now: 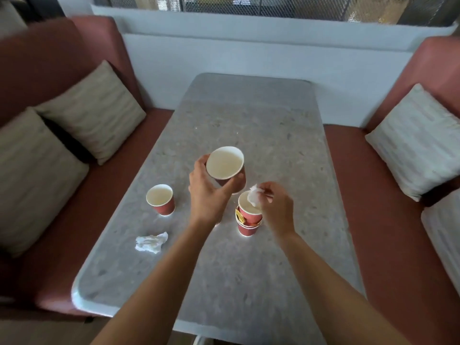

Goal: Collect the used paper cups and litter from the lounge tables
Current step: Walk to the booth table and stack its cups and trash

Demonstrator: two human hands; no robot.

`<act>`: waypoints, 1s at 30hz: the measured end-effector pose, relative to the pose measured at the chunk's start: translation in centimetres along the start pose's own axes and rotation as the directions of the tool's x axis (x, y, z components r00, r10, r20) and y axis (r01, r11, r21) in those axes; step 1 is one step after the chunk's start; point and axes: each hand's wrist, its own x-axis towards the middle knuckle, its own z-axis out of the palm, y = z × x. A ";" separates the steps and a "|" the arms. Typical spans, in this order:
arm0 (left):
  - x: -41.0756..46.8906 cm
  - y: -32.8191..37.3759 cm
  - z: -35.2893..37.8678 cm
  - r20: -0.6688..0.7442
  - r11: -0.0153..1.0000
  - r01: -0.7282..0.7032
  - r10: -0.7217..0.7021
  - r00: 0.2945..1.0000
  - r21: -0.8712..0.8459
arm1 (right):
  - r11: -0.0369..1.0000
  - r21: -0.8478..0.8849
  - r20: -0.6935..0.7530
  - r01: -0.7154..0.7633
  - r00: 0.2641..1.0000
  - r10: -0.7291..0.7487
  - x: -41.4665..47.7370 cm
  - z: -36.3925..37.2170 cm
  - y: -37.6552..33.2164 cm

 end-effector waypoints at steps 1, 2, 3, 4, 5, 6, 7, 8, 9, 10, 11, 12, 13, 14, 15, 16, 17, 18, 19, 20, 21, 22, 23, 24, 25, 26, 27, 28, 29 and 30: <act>0.1 0.0 -0.1 0.009 1.000 0.003 -0.003 1.000 0.006 | 0.999 -0.048 0.045 -0.006 0.999 0.009 0.0 0.3 0.3; 0.2 0.0 -0.2 0.022 1.000 0.004 -0.004 1.000 0.013 | 0.994 -0.114 0.088 -0.003 0.996 0.013 0.0 0.5 0.4; 0.4 0.0 -0.2 0.039 1.000 0.002 -0.003 0.999 0.021 | 0.985 -0.174 0.115 0.005 0.993 0.016 -0.1 0.6 0.6; 0.4 0.1 -0.2 0.056 1.000 -0.002 0.000 0.998 0.030 | 0.977 -0.212 0.118 0.010 0.993 0.016 -0.2 0.6 0.6; 0.5 0.1 -0.1 0.072 0.999 -0.005 0.002 0.997 0.036 | 0.975 -0.223 0.100 0.002 0.995 0.021 -0.3 0.6 0.6; 0.5 0.2 0.0 0.084 0.999 -0.007 0.004 0.996 0.037 | 0.975 -0.220 0.068 -0.015 0.997 0.031 -0.4 0.4 0.5; 0.5 0.3 0.2 0.096 0.999 -0.009 0.006 0.995 0.036 | 0.976 -0.214 0.031 -0.037 0.999 0.044 -0.5 0.3 0.6; 0.5 0.4 0.4 0.108 0.999 -0.010 0.006 0.994 0.035 | 0.977 -0.206 -0.004 -0.056 0.998 0.057 -0.7 0.1 0.7; 0.5 0.4 0.6 0.122 0.999 -0.010 0.004 0.992 0.041 | 0.980 -0.186 -0.035 -0.073 0.997 0.067 -0.8 0.0 0.8; 0.5 0.5 0.9 0.140 0.998 -0.007 -0.001 0.990 0.058 | 0.984 -0.161 -0.062 -0.081 0.996 0.072 -0.8 -0.2 0.9; 0.5 0.4 1.2 0.160 0.997 0.000 -0.013 0.987 0.081 | 0.987 -0.139 -0.087 -0.080 0.994 0.069 -0.8 -0.5 1.0; 0.4 0.4 1.5 0.181 0.995 0.005 -0.024 0.983 0.104 | 0.989 -0.130 -0.107 -0.077 0.992 0.063 -0.8 -0.8 0.9; 0.4 0.4 1.8 0.201 0.992 0.008 -0.033 0.979 0.123 | 0.989 -0.128 -0.128 -0.075 0.990 0.059 -0.8 -1.1 0.8; 0.4 0.2 2.2 0.223 0.991 0.005 -0.036 0.974 0.137 | 0.990 -0.123 -0.150 -0.074 0.987 0.055 -0.9 -1.4 0.7; 0.3 0.0 2.6 0.246 0.989 0.003 -0.040 0.968 0.149 | 0.991 -0.113 -0.172 -0.071 0.984 0.051 -1.0 -1.7 0.7; 0.3 -0.2 3.0 0.268 0.987 0.006 -0.050 0.962 0.163 | 0.993 -0.101 -0.189 -0.066 0.981 0.046 -1.2 -2.0 0.7; 0.3 -0.4 3.4 0.279 0.984 0.010 -0.059 0.958 0.176 | 0.994 -0.089 -0.197 -0.063 0.979 0.045 -1.3 -2.2 0.7; 0.3 -0.8 3.9 0.280 0.982 0.013 -0.067 0.958 0.189 | 0.995 -0.082 -0.198 -0.063 0.979 0.045 -1.5 -2.4 0.8; 0.3 -1.1 4.3 0.278 0.980 0.012 -0.068 0.958 0.198 | 0.995 -0.078 -0.195 -0.064 0.980 0.047 -1.7 -2.6 0.9; 0.3 -1.4 4.6 0.279 0.978 0.001 -0.061 0.958 0.209 | 0.995 -0.078 -0.194 -0.069 0.980 0.052 -1.8 -2.8 0.9; 0.3 -1.7 5.0 0.286 0.975 -0.016 -0.050 0.957 0.222 | 0.994 -0.078 -0.197 -0.075 0.979 0.059 -1.9 -2.9 1.0; 0.3 -1.9 5.3 0.293 0.971 -0.032 -0.040 0.955 0.237 | 0.993 -0.080 -0.199 -0.084 0.978 0.067 -2.1 -3.1 1.1; 0.3 -2.0 5.6 0.298 0.967 -0.044 -0.034 0.954 0.251 | 0.992 -0.081 -0.198 -0.094 0.977 0.076 -2.2 -3.2 1.1; 0.2 -2.1 5.8 0.300 0.963 -0.055 -0.028 0.953 0.264 | 0.991 -0.080 -0.194 -0.104 0.977 0.086 -2.4 -3.4 1.2; 0.2 -2.3 6.0 0.300 0.959 -0.064 -0.023 0.954 0.276 | 0.991 -0.080 -0.187 -0.111 0.978 0.095 -2.5 -3.4 1.3; 0.2 -2.4 6.1 0.301 0.955 -0.074 -0.016 0.953 0.286 | 0.990 -0.082 -0.179 -0.113 0.979 0.097 -2.6 -3.4 1.4; 0.1 -2.7 6.2 0.301 0.953 -0.081 -0.011 0.954 0.293 | 0.991 -0.084 -0.176 -0.108 0.980 0.092 -2.7 -3.4 1.5; 0.1 -2.9 6.4 0.299 0.951 -0.083 -0.011 0.954 0.299 | 0.991 -0.087 -0.177 -0.100 0.981 0.083 -2.8 -3.5 1.5; 0.0 -3.3 6.5 0.296 0.947 -0.075 -0.022 0.955 0.313 | 0.992 -0.090 -0.181 -0.091 0.981 0.074 -2.8 -3.4 1.6; -0.1 -3.6 6.5 0.295 0.939 -0.061 -0.044 0.955 0.337 | 0.992 -0.091 -0.186 -0.083 0.980 0.065 -2.9 -3.4 1.7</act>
